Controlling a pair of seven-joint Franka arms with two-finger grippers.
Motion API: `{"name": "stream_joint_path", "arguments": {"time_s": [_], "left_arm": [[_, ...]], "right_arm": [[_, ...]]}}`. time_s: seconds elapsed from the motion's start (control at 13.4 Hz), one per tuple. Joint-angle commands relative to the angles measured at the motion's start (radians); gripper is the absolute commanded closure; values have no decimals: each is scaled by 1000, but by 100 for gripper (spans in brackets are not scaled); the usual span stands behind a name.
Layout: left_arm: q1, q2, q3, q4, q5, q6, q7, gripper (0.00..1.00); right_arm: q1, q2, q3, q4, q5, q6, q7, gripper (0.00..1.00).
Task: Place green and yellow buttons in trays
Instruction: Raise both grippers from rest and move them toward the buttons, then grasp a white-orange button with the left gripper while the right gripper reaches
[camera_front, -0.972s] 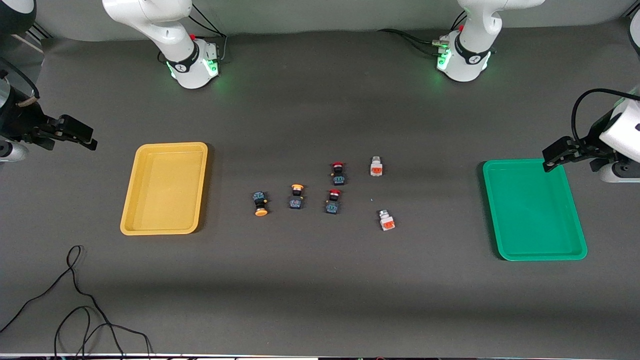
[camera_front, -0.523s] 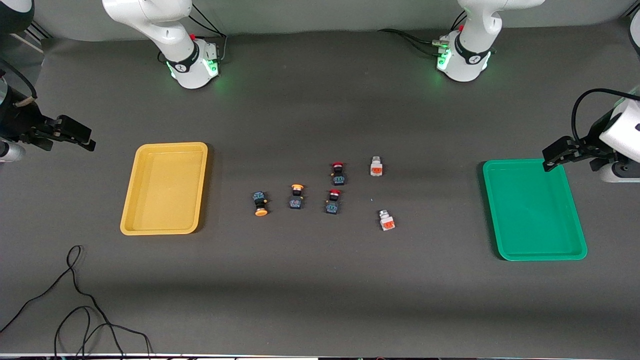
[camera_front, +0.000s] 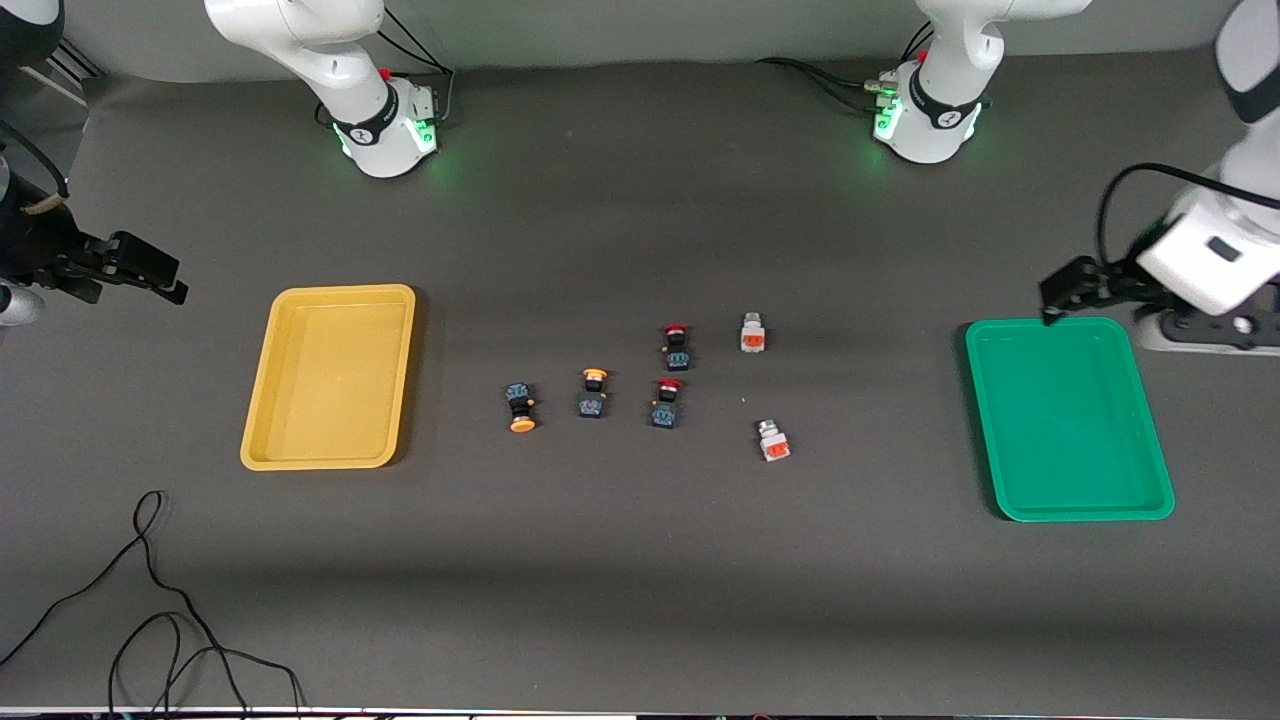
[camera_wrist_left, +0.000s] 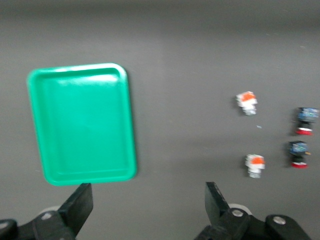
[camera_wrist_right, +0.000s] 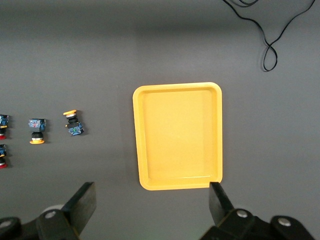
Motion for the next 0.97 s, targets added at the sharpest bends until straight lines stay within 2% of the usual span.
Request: {"name": "stream_joint_path", "arguments": {"time_s": [0.0, 0.22, 0.45, 0.67, 0.9], "left_arm": [[-95, -55, 9, -75, -30, 6, -65, 0], [-240, -143, 8, -221, -32, 95, -180, 0], [-383, -152, -63, -241, -30, 104, -360, 0], [-403, -122, -153, -272, -32, 188, -412, 0], [-402, -45, -161, -335, -24, 301, -417, 0]], "right_arm": [[11, 16, -4, 24, -10, -5, 18, 0], [11, 21, -2, 29, -8, -4, 11, 0], [14, 24, -2, 23, -8, -4, 12, 0], [21, 27, -2, 16, -8, -5, 11, 0], [21, 32, -4, 7, -8, -19, 11, 0]]}}
